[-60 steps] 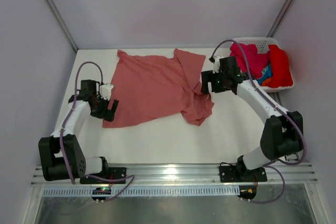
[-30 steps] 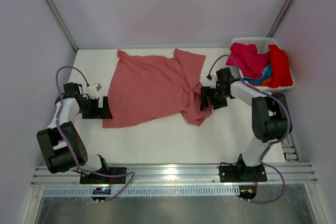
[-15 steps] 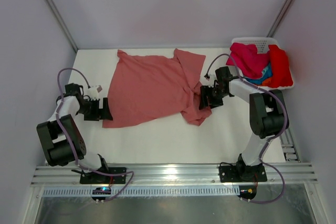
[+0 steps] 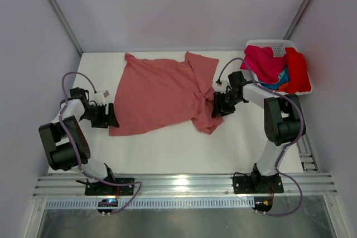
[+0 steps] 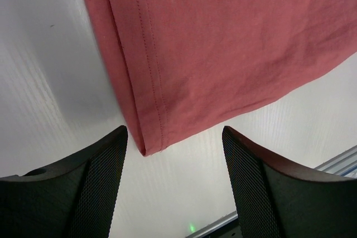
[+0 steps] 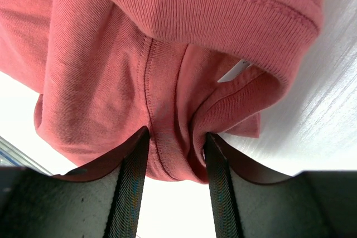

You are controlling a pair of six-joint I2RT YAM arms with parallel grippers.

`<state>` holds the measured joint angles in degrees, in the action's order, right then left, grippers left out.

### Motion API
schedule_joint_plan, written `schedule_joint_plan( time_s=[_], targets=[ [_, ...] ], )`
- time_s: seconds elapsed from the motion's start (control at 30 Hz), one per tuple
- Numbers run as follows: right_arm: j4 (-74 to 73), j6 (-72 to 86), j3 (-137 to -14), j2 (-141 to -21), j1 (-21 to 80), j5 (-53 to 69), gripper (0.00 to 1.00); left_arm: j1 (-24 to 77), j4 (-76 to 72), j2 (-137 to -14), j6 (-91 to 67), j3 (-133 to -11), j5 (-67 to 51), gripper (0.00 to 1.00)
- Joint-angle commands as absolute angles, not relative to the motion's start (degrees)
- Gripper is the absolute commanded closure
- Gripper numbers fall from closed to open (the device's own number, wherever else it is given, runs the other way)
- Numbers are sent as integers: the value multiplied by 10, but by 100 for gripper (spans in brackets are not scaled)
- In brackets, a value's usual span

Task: Fold and stack the t-shirts
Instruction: Flatten the tshirt out

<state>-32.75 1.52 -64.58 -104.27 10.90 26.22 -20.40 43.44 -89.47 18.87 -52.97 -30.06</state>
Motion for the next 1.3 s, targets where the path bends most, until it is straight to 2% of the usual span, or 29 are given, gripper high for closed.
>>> schedule_joint_plan(
  time_s=[0.0,0.4,0.47,0.53,0.57,0.6,0.67,0.7,0.73,0.77,0.8,0.97,1.27],
  targets=[
    [-337,8,-665,-1045,111,279,52,-209,442,-900,195,-557,-292,30],
    [-343,5,-669,-1041,111,285,53,-209,463,-940,193,-577,-286,30],
    [-344,5,-669,-1040,111,284,54,-208,471,-951,201,-581,-301,31],
    [-344,4,-670,-1037,111,283,54,-209,483,-961,207,-584,-308,37],
    [-344,4,-670,-1036,111,282,54,-209,486,-964,212,-586,-311,40],
    [-345,4,-670,-1036,111,283,54,-209,490,-967,214,-589,-314,49],
    [-347,4,-671,-1037,111,283,58,-208,501,-975,220,-594,-323,59],
    [-348,4,-674,-1038,110,284,61,-209,508,-976,230,-603,-329,71],
    [-351,4,-677,-1040,111,284,81,-209,522,-979,234,-608,-330,79],
    [-357,-11,-678,-1041,111,286,94,-209,526,-985,236,-613,-330,86],
    [-361,-14,-683,-1043,111,286,97,-209,532,-988,240,-620,-329,100],
    [-378,-29,-696,-1033,110,255,97,-216,574,-998,258,-658,-345,100],
    [-431,-81,-751,-995,99,120,97,-263,681,-970,334,-717,-366,100]
  ],
)
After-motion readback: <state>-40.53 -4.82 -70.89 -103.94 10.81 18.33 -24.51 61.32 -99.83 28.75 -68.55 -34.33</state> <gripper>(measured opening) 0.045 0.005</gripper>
